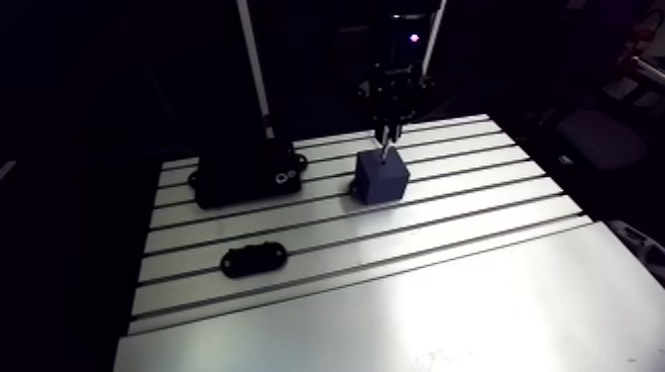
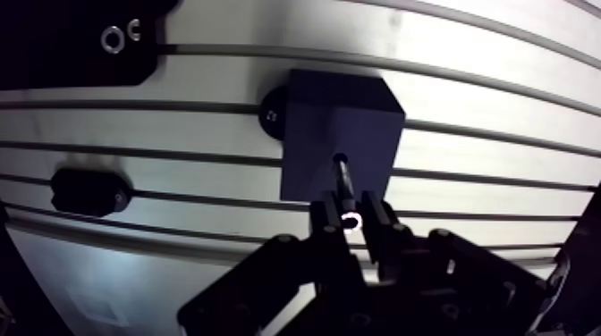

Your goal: Pick up the M10 bolt and insert it into the hole until fully seated.

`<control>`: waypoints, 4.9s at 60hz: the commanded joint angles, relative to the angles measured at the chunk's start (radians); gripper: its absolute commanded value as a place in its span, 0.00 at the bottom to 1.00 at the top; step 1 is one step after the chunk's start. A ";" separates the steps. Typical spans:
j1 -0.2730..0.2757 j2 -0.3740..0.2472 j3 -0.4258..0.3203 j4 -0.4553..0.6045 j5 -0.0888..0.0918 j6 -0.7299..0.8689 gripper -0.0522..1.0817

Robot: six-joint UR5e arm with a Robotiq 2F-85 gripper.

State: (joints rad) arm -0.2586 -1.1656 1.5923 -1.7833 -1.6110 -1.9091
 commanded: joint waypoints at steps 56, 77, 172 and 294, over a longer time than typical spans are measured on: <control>-0.004 0.004 0.014 -0.003 0.001 0.005 1.00; -0.010 0.005 0.014 -0.003 0.001 0.006 1.00; -0.008 0.008 0.010 -0.025 0.006 0.002 1.00; -0.010 0.010 0.038 -0.032 0.003 0.003 0.98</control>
State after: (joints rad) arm -0.2682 -1.1546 1.6280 -1.8148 -1.6098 -1.9065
